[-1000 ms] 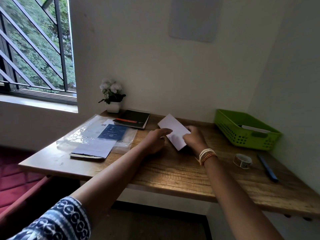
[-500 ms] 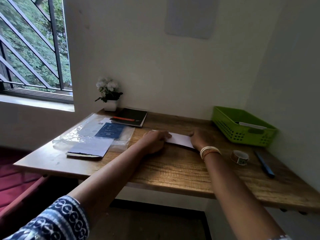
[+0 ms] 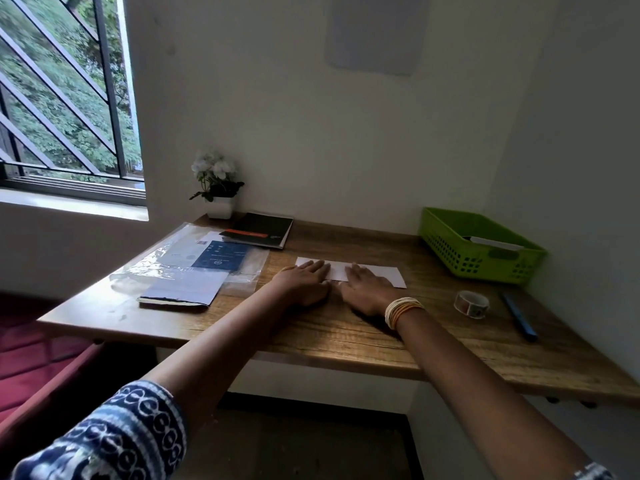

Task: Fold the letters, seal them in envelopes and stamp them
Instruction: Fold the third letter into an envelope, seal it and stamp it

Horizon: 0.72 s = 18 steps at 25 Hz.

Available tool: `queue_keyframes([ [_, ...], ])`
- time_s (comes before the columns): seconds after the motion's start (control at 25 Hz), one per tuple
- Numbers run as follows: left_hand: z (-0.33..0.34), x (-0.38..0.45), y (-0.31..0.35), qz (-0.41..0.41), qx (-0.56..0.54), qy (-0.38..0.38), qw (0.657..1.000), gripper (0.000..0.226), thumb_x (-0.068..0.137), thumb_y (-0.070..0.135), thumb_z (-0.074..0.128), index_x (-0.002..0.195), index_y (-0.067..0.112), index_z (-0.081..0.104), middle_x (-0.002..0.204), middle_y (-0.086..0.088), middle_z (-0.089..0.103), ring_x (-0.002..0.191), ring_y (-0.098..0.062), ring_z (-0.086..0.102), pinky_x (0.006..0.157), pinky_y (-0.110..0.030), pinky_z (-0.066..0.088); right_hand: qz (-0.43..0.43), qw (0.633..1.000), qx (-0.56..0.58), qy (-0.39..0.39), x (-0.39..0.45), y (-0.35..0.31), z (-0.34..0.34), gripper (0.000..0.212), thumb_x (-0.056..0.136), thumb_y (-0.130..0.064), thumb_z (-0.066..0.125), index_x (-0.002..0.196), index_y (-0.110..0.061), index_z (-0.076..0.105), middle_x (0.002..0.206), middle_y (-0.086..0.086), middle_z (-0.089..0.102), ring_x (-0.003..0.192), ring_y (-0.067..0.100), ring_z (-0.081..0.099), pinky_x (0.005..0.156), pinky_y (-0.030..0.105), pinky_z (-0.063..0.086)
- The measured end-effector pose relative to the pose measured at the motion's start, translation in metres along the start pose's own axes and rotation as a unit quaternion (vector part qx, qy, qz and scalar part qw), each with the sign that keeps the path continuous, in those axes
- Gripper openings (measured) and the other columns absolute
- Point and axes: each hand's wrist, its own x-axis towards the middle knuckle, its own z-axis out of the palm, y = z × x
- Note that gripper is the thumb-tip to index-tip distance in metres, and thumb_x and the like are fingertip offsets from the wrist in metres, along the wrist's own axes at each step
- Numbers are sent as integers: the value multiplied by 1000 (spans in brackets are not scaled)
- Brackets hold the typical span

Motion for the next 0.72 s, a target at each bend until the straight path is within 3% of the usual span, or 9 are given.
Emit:
queue_keyframes([
  [0.28,6,-3,-2,-69,-8,23,997,72,97,55,24,152,15,2,161,-7,-2,148,-23,0,121,-43,10,136,989,58,24,-16,44,-2,67,98,-48,20,154,-13,4,162,7,-5,150,24,0,121,41,3],
  [0.4,4,-2,-2,-70,3,18,997,71,97,55,24,152,15,3,161,-7,-1,148,-23,2,120,-44,13,105,987,46,115,-12,38,3,57,96,-40,29,145,-11,36,154,13,30,140,29,31,116,43,26],
  [0.48,0,3,-1,-66,-2,12,998,68,99,52,25,152,16,5,161,-6,1,148,-22,3,119,-46,16,76,984,67,147,-5,41,2,44,94,-34,35,127,-13,55,135,13,53,120,29,51,101,39,42],
  [0.6,-5,19,1,-60,-21,15,998,60,100,43,29,151,15,15,160,-7,12,147,-24,13,117,-49,22,88,978,104,161,6,51,0,36,94,-31,39,109,-10,64,118,16,63,105,31,60,85,34,45],
  [0.72,-2,33,16,-61,-44,59,995,46,97,32,46,140,17,39,146,-11,41,131,-28,44,104,-47,42,124,968,114,185,12,61,-1,36,95,-31,40,112,-10,64,119,15,63,108,32,60,88,35,47],
])
